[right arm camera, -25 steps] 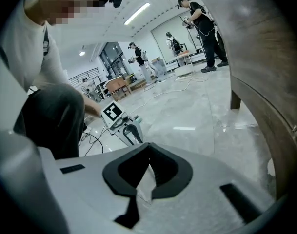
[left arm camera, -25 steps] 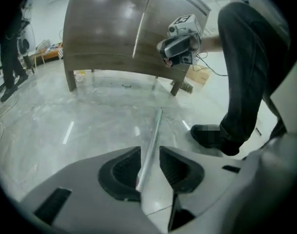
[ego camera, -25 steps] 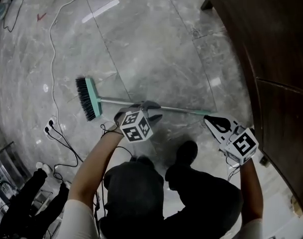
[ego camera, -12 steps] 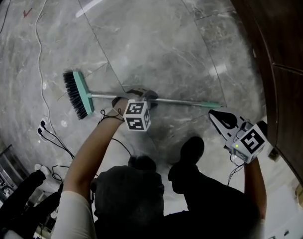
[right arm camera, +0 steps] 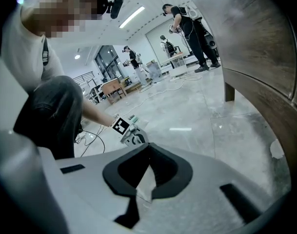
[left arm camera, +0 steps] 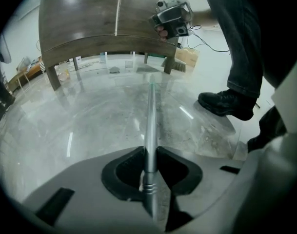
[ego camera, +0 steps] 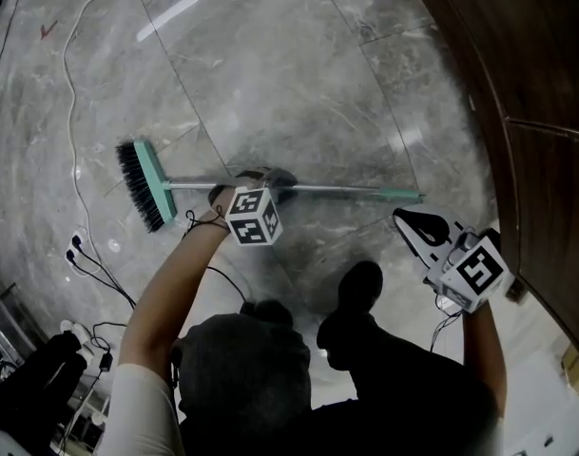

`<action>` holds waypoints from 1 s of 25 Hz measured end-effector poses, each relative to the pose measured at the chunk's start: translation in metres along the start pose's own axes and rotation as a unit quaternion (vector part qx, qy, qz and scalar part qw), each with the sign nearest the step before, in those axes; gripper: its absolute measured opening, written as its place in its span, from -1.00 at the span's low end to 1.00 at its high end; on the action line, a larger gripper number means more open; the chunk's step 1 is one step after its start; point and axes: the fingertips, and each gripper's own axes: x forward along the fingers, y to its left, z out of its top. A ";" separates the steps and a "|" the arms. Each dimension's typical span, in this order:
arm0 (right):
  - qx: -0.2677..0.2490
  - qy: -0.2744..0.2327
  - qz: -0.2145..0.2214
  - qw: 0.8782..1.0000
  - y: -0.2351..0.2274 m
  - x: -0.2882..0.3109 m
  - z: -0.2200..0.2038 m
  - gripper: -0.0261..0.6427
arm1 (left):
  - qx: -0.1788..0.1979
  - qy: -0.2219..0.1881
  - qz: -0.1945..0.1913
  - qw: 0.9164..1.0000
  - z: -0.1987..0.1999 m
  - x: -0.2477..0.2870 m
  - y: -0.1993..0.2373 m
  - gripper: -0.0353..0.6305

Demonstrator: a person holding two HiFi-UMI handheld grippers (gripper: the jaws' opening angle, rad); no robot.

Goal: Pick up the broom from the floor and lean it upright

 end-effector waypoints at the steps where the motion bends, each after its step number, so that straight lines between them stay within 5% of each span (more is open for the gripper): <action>1: -0.007 -0.003 0.000 1.000 -0.001 -0.001 0.003 -0.92 | -0.004 -0.004 0.004 1.000 0.003 -0.004 0.005 -0.65; 19: -0.082 -0.048 -0.055 0.994 -0.014 -0.062 0.101 -0.92 | -0.058 -0.068 0.060 0.994 0.076 -0.127 0.080 -0.65; 25: -0.105 -0.078 -0.081 0.988 -0.013 -0.088 0.149 -0.92 | -0.075 -0.117 0.084 0.987 0.120 -0.175 0.105 -0.65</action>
